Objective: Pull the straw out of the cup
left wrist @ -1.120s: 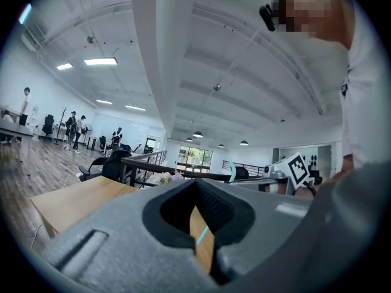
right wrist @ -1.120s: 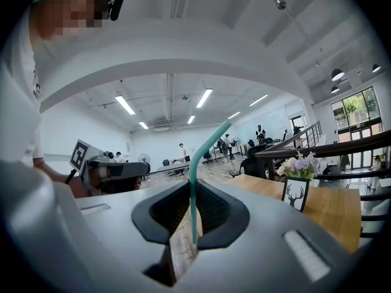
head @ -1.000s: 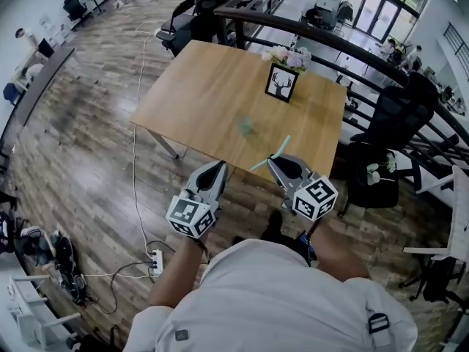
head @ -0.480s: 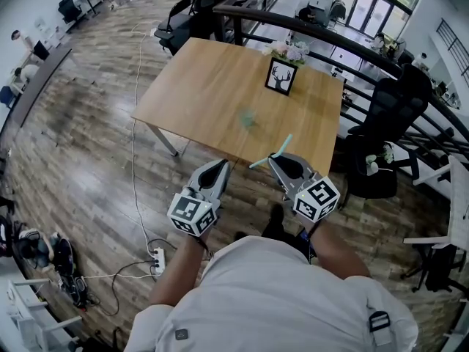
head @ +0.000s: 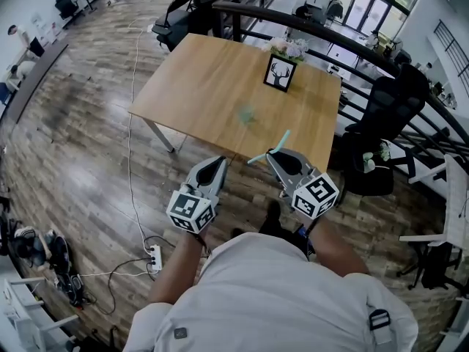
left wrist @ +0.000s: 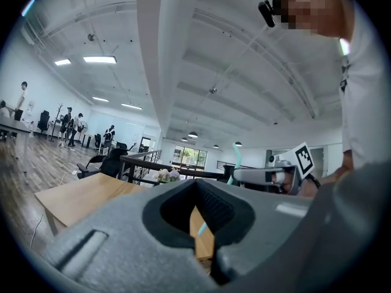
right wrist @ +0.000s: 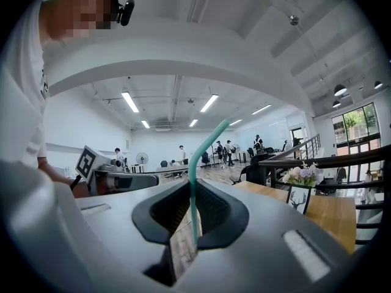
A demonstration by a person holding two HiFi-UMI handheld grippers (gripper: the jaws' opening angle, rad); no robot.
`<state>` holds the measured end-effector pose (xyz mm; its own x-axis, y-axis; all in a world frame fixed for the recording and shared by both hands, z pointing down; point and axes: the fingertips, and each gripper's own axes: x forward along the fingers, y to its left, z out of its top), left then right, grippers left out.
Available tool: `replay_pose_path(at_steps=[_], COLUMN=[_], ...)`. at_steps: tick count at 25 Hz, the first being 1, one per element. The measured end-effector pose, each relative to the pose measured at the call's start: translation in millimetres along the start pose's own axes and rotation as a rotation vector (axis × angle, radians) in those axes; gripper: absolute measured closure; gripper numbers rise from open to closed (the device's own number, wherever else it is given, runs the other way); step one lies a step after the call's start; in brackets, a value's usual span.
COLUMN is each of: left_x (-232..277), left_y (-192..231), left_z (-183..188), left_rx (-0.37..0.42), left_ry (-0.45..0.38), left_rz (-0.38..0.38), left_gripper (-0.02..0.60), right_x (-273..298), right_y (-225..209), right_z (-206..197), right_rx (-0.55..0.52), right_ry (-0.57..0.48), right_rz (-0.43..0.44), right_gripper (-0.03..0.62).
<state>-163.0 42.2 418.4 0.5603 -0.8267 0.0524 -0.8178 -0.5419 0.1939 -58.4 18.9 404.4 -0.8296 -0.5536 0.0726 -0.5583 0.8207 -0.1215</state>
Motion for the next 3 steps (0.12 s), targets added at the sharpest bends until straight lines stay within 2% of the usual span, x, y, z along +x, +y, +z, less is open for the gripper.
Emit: replay_pose_path(at_steps=[3], left_x=[-2.5], left_y=[4.0], left_z=[-1.7], left_rx=[-0.01], left_ry=[-0.005], left_rz=[0.007], left_gripper=[0.578], right_x=[3.5], right_y=[3.1], right_z=[-0.3], right_rx=[-0.013], right_ry=[0.008], right_rz=[0.006], right_gripper=[0.556])
